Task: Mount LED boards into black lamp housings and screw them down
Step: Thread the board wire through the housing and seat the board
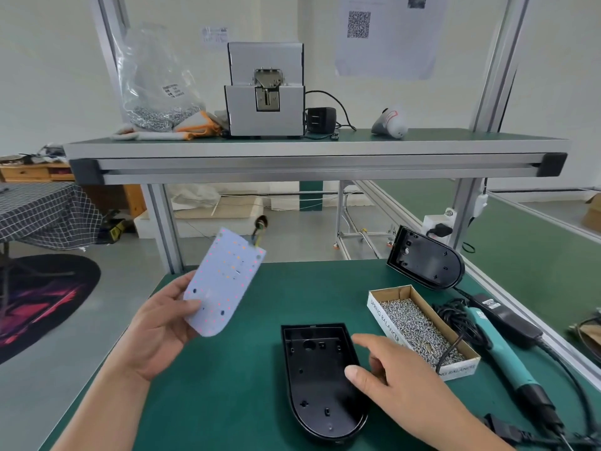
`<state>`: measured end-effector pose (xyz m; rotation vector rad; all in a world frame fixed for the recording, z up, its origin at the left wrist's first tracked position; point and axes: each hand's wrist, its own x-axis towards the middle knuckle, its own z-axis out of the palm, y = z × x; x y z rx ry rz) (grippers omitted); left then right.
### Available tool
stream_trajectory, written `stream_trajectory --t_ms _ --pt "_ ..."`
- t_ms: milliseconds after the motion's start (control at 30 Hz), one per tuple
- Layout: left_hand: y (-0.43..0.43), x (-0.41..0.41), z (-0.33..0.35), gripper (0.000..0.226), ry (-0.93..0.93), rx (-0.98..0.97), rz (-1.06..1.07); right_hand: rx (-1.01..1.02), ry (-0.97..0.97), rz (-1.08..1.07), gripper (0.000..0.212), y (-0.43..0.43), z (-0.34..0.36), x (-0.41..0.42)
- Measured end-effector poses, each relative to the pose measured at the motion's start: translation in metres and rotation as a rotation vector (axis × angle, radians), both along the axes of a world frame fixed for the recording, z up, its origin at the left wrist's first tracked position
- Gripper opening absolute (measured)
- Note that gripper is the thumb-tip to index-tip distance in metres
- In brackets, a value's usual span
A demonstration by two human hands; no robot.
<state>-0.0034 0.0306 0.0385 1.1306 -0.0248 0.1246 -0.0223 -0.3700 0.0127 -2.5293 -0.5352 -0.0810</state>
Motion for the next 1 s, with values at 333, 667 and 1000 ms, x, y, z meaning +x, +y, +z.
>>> stream_trajectory --t_ms 333,667,1000 --pt "-0.017 -0.007 0.003 0.055 0.116 0.253 -0.381 0.301 -0.133 -0.060 0.064 0.013 0.003 0.017" --pt "-0.048 -0.016 0.010 0.052 0.118 0.326 -0.610 0.405 -0.260 0.251 0.048 0.021 0.008 0.024" --pt "-0.108 -0.022 0.013 0.029 0.014 0.369 -0.520 1.277 0.318 0.336 0.019 0.032 0.031 -0.002"
